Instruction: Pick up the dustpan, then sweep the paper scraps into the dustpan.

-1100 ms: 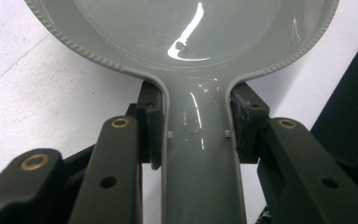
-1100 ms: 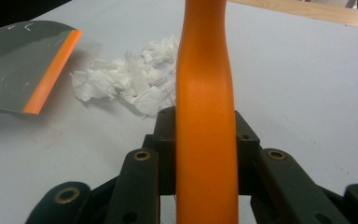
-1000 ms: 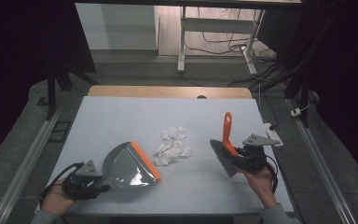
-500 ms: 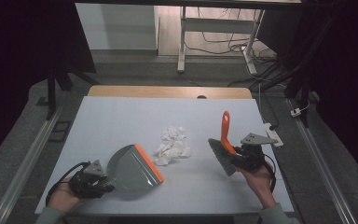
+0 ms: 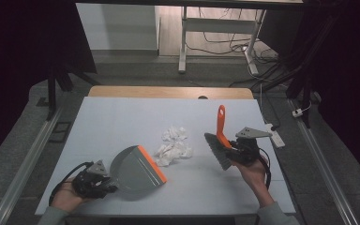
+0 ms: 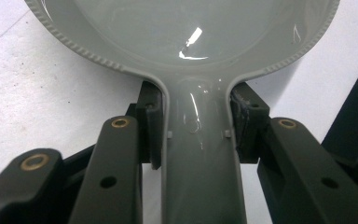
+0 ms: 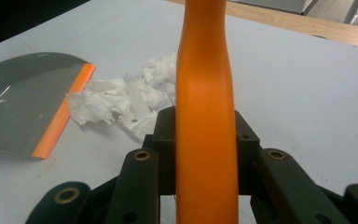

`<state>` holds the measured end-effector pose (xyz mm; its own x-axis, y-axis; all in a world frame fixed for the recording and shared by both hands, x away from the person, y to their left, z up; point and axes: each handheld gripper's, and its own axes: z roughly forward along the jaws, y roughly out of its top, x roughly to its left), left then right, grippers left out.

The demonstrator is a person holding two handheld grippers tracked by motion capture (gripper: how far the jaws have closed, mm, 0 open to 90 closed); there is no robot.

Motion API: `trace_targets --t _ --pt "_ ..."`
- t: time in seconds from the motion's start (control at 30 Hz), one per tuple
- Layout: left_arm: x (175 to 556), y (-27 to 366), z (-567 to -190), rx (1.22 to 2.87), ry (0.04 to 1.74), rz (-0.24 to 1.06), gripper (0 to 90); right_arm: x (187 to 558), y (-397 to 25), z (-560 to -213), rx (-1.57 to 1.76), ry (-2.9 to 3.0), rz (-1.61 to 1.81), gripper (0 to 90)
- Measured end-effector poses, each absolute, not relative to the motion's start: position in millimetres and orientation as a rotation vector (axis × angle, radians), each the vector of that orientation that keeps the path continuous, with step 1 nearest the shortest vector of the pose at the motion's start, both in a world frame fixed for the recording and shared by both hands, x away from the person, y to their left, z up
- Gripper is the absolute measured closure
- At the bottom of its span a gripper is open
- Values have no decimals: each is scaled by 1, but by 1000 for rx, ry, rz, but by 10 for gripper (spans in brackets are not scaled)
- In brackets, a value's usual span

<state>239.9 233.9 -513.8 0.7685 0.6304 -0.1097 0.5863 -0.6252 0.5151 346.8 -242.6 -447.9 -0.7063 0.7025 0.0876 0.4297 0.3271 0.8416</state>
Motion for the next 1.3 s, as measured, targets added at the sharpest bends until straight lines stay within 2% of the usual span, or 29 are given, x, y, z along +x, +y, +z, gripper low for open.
trace_targets --t 0.33,0.73,1.3 --pt "241 235 -514 2420 915 107 619 364 -229 -445 1018 2313 1317 703" --pt "247 230 -515 2424 895 103 619 399 -194 -443 1021 2354 1230 703" --pt "248 230 -516 2423 880 92 619 451 -150 -458 1082 2412 1131 703"
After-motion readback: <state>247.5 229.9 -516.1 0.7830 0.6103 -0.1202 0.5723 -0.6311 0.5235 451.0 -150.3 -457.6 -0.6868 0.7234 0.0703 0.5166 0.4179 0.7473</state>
